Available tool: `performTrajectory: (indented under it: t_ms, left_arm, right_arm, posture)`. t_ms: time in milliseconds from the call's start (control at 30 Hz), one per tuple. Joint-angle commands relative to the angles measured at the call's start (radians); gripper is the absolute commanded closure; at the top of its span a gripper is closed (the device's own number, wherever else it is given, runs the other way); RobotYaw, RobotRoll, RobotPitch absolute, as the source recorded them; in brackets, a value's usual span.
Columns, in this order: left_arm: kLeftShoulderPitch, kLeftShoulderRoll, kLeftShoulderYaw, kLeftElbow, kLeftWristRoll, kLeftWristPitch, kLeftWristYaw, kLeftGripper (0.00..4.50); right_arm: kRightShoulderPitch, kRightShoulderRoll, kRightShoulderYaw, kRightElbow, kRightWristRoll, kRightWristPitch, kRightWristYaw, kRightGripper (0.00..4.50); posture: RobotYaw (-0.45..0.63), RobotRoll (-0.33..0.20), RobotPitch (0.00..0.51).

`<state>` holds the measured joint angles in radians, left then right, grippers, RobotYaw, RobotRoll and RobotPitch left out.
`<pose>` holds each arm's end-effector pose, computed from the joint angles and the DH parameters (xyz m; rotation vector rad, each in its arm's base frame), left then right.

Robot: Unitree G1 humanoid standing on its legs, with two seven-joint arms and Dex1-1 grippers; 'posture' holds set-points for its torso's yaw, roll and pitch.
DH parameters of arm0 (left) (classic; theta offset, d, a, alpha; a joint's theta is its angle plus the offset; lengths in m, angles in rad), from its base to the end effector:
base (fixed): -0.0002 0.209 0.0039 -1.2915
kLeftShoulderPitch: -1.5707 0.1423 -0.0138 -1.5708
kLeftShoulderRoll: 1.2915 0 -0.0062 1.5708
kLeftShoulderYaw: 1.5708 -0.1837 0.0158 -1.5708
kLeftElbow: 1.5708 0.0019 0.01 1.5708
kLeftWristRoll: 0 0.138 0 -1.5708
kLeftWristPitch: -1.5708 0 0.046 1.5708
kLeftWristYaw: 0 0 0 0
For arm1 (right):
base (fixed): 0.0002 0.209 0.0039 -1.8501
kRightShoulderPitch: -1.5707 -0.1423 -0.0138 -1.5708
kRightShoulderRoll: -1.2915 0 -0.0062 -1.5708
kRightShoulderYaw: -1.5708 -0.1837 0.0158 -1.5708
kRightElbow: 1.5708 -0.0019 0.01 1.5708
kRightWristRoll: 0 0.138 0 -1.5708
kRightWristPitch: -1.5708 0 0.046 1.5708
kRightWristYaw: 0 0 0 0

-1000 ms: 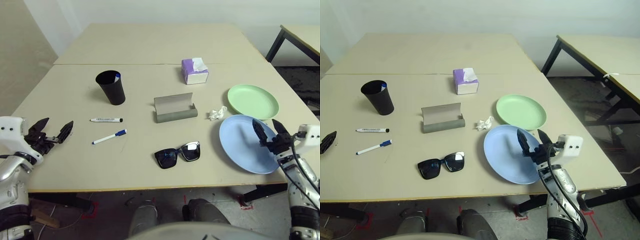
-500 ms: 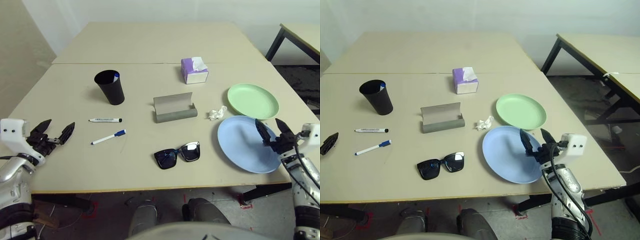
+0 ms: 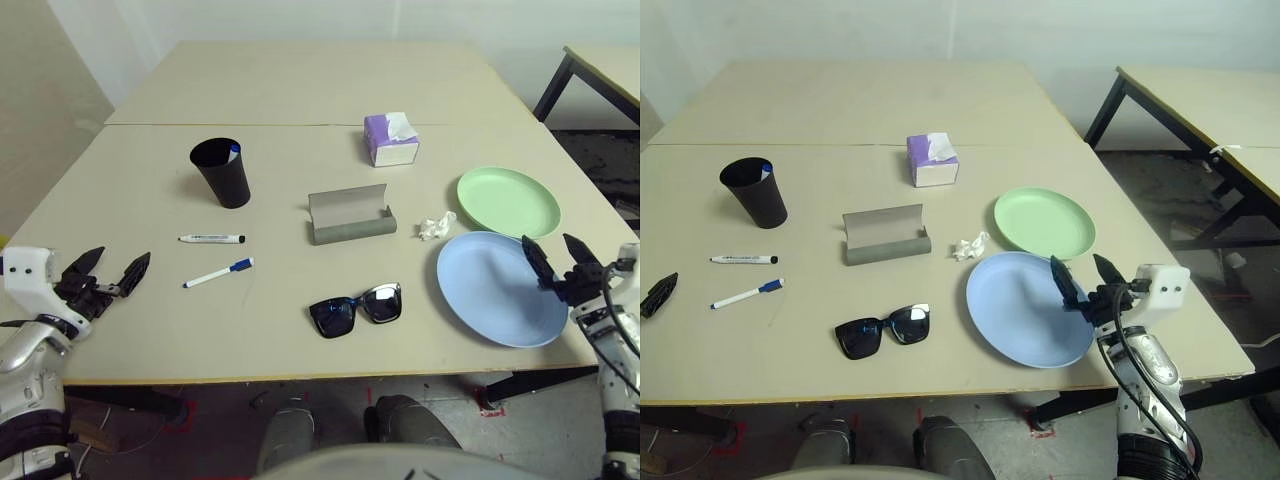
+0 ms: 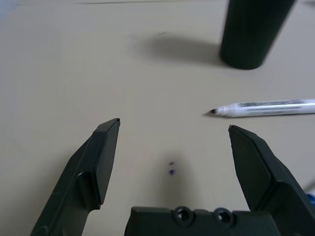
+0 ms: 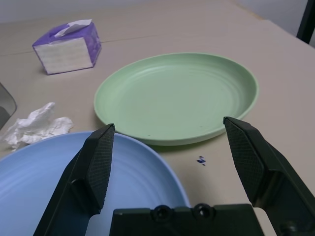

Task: Organize and tidy the items on the table.

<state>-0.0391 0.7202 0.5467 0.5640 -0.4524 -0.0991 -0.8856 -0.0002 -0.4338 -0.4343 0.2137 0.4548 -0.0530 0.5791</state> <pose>0.1544 0.4010 0.0886 0.0956 0.0807 -0.1528 0.1786 -0.3195 0.0640 0.0379 -0.0610 0.0963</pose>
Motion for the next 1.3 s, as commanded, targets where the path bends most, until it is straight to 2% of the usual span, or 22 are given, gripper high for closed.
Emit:
performTrajectory:
  t_ms: [33, 267, 433, 600, 733, 833, 933, 1100, 1300]
  left_arm:
    - [-0.006, 0.030, -0.022, -0.042, -0.061, 0.038, -0.161, 0.03]
    - [-0.058, 0.108, -0.085, -0.052, -0.076, 0.072, -0.397, 0.03]
    - [-0.117, 0.150, -0.150, -0.024, -0.052, 0.034, -0.543, 0.03]
    - [-0.168, 0.160, -0.220, -0.075, -0.045, 0.023, -0.655, 0.03]
    - [-0.164, 0.146, -0.278, -0.186, -0.050, 0.004, -0.714, 0.03]
    - [-0.147, 0.134, -0.313, -0.276, -0.077, 0.018, -0.728, 0.03]
    - [-0.176, 0.120, -0.331, -0.265, -0.070, 0.011, -0.729, 0.03]
    - [-0.264, 0.095, -0.351, -0.150, -0.030, -0.024, -0.718, 0.03]
    - [-0.333, 0.069, -0.366, -0.037, 0.003, -0.062, -0.715, 0.03]
  right_arm:
    - [0.002, -0.017, -0.020, 0.022, 0.011, 0.008, 0.010, 0.00]
    - [-0.007, -0.032, -0.026, 0.045, 0.010, 0.003, 0.024, 0.00]
    - [-0.001, -0.029, -0.030, 0.040, 0.012, -0.002, 0.023, 0.00]
    - [0.010, -0.027, -0.034, 0.021, 0.015, 0.000, 0.019, 0.00]
    - [0.026, -0.033, -0.043, 0.005, 0.017, 0.003, 0.017, 0.00]
    - [0.047, -0.040, -0.051, -0.025, 0.020, 0.010, 0.015, 0.00]
    - [0.080, -0.051, -0.061, -0.068, 0.018, 0.031, -0.004, 0.00]
    - [0.188, -0.111, -0.076, -0.299, 0.027, 0.216, -0.064, 0.00]
    - [0.372, -0.263, -0.219, -0.630, 0.191, 0.610, -0.098, 0.00]
  posture:
    - [-0.04, 0.000, 0.086]
    - [-0.05, 0.000, 0.078]
    - [-0.07, 0.000, 0.068]
    - [-0.08, 0.000, 0.060]
    - [-0.09, 0.000, 0.053]
    - [-0.11, 0.000, 0.050]
    - [-0.12, 0.000, 0.048]
    - [-0.16, 0.000, 0.051]
    - [-0.18, 0.000, 0.058]
